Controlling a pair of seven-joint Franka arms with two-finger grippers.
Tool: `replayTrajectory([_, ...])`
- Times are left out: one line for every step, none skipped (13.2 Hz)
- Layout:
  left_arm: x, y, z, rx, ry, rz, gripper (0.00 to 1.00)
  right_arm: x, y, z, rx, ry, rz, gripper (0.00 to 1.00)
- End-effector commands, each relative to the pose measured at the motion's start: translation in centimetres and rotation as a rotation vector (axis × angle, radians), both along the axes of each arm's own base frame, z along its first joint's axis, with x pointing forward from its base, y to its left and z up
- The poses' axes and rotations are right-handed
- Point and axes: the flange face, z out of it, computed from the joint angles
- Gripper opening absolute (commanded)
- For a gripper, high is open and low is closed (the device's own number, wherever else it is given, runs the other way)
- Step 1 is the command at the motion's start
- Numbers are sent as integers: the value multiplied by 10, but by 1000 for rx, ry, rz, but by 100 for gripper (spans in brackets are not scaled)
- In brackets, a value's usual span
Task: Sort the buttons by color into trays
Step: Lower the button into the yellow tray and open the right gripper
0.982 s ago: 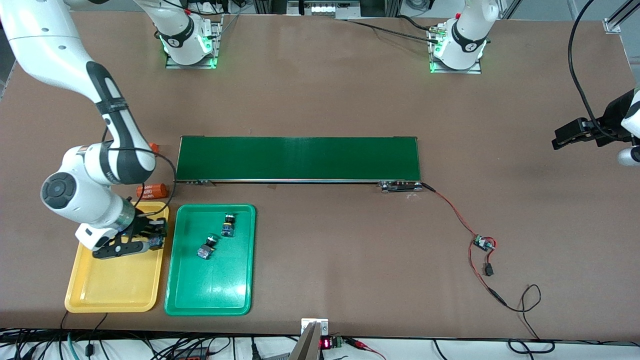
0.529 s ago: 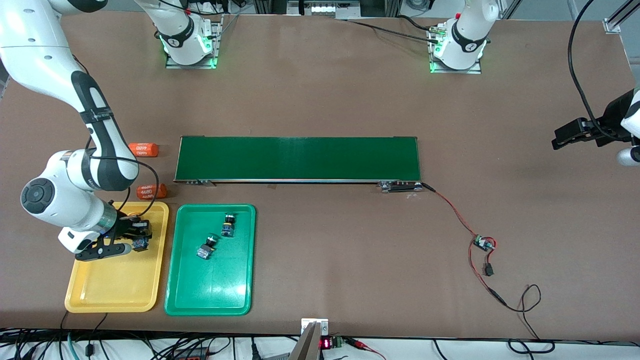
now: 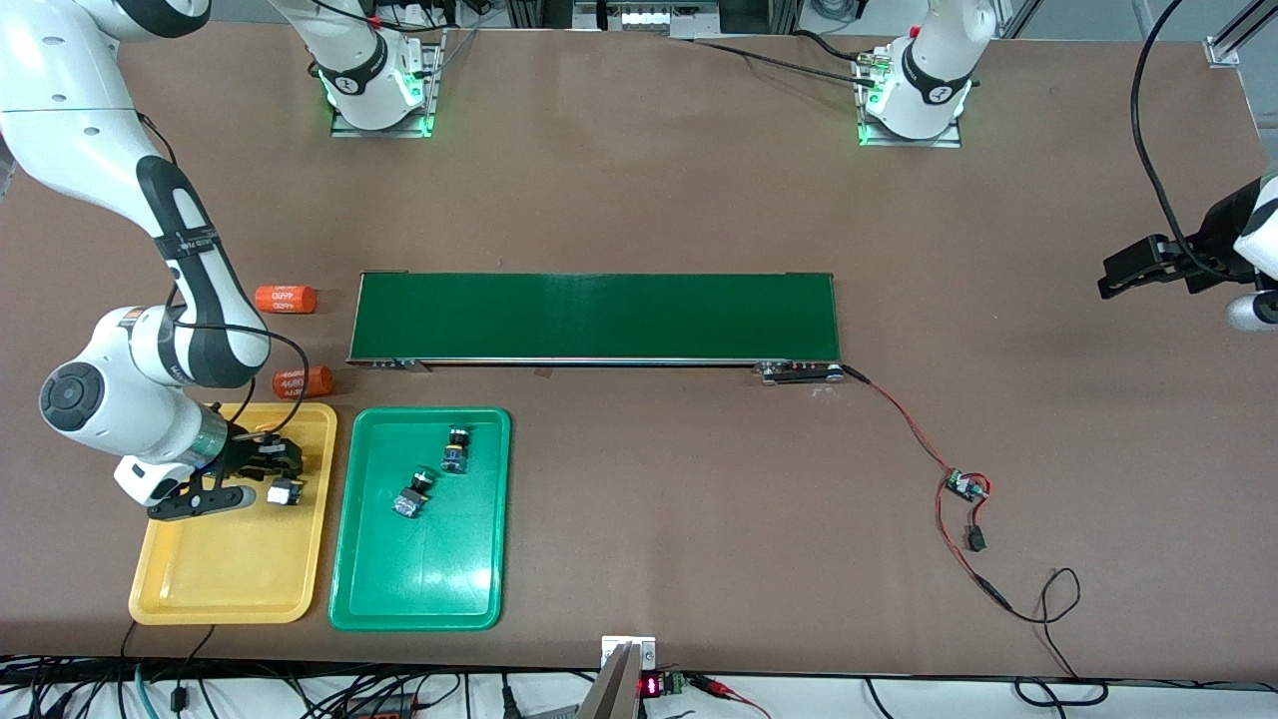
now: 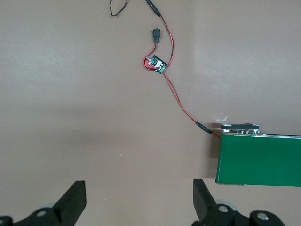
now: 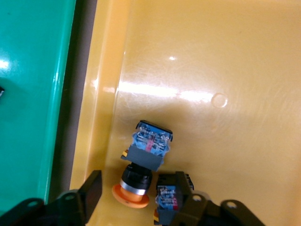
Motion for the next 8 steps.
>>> replayTrajectory([-6,0,5,13,-1,-11,100,6,3,10,17,-17,15,100])
replayTrajectory([-6,0,5,13,-1,-11,100,6,5,17,16,-21,16,100])
replayTrajectory([-6,0,5,13,-2,-11,100,6,8,23,14,-21,19,100])
replayTrajectory([-6,0,5,13,-1,-11,100,6,9,38,6,-19,22,100])
replayTrajectory([-6,0,5,13,-1,-11,100,3,10,49,2,2,23,100])
replayTrajectory([-6,0,5,13,-2,-11,100,1,12,65,0,12,12,100])
replayTrajectory([-7,0,6,14,-4,-11,100,-3,24,87,-2,15,-26,100])
replayTrajectory([-7,0,5,13,-1,-11,100,-12,34,107,-9,48,-62,100])
